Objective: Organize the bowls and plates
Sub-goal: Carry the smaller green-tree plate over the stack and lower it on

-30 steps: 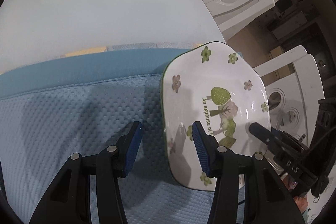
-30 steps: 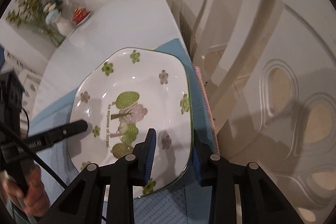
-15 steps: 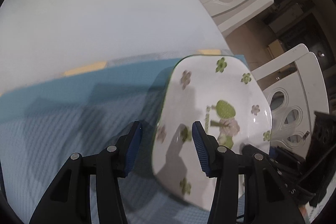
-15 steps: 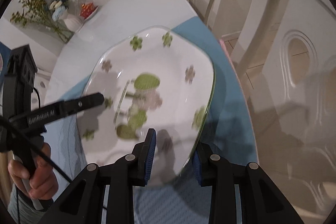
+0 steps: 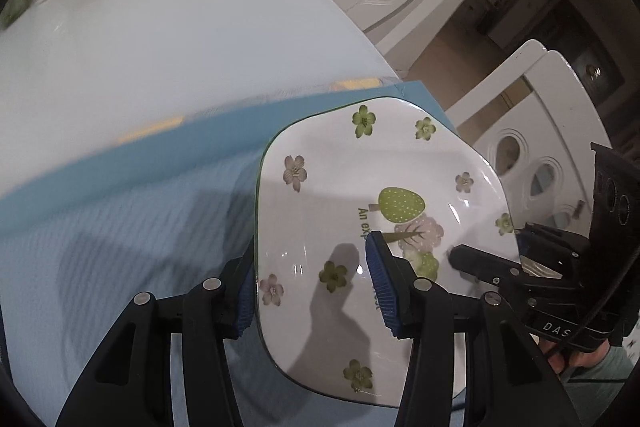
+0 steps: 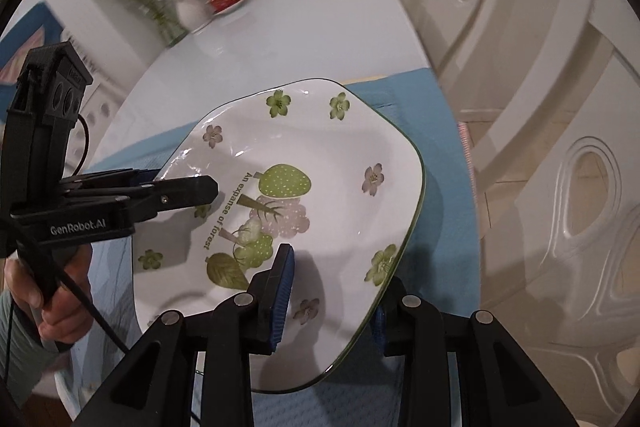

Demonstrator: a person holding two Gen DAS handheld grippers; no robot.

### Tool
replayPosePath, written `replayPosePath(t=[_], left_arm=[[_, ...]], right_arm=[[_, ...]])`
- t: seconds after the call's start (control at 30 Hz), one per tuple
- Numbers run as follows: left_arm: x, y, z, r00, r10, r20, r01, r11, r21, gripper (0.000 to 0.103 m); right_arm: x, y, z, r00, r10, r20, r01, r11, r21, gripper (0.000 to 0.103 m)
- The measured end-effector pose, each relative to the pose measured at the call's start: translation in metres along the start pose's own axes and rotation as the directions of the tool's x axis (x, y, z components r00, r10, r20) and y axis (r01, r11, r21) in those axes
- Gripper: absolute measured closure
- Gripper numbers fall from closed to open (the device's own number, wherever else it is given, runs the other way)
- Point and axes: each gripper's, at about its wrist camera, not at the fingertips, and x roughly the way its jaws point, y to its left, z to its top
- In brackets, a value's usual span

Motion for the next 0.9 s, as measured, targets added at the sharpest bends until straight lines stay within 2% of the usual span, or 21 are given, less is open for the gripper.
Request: replayPosePath(t=[0.33,0.67,0.9], left_arm=[[-0.060,-0.005,-0.055,0.999,0.029,0.020,-0.028,0.996,-0.087,0.058],[-0.122,-0.027,-0.116,0.999,0.036,0.035,-0.032,0.995,-0.090,0.058],[-0.150,-0.044,-0.162,0.999,0.029,0.040,-0.025,0.995,-0.096,0.058]], right_arm=[[-0.037,0.050,-0.035,0.998,0.037,-0.047,-0.042,0.994,-0.102,0.071],[-0.099,0.100,-0.086,0.998,0.041,-0.053,-0.047,0.991,-0.125,0.071],[-0.129,0.116,-0.122,0.998,0.034,-0.062,-0.042,0.992,-0.122,0.071]])
